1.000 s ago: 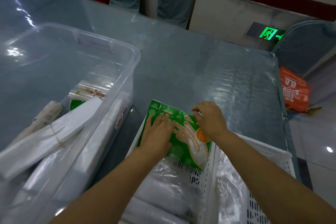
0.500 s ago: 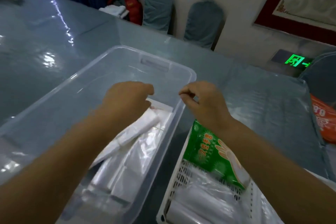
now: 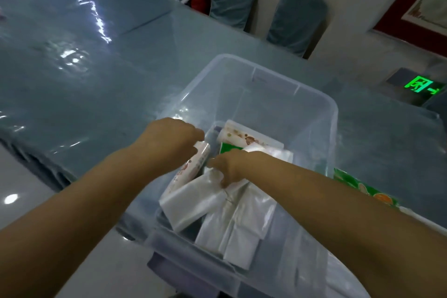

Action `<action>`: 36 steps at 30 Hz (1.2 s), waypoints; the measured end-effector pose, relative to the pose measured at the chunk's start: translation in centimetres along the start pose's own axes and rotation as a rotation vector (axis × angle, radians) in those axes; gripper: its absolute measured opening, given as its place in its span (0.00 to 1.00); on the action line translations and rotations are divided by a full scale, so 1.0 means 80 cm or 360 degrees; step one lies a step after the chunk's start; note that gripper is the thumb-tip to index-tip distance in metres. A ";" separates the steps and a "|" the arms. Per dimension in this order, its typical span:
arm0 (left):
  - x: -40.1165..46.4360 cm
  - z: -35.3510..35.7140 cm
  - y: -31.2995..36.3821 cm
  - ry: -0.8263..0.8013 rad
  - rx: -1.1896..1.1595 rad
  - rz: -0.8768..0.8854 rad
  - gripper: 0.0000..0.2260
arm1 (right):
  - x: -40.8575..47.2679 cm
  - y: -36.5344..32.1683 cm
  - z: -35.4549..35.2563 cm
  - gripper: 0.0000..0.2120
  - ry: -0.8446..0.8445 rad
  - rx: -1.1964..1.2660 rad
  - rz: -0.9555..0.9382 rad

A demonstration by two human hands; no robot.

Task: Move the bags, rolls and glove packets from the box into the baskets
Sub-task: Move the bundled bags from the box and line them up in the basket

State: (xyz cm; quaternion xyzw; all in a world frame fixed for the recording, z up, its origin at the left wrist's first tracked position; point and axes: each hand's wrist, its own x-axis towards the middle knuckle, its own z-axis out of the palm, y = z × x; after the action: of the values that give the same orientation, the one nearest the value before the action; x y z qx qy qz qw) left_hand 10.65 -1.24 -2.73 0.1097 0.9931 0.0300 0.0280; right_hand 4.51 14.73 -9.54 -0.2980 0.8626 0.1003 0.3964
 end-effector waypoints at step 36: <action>0.071 0.153 0.179 -0.0492 -0.1198 -0.0646 0.11 | -0.144 0.156 -0.004 0.04 0.2126 -0.0184 0.1009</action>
State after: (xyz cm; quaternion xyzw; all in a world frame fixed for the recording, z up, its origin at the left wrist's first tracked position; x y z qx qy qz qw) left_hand 9.00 14.58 -14.27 -0.1019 0.8986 0.3661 0.2191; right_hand 2.73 29.62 -1.54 -0.0526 0.9579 0.0526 -0.2772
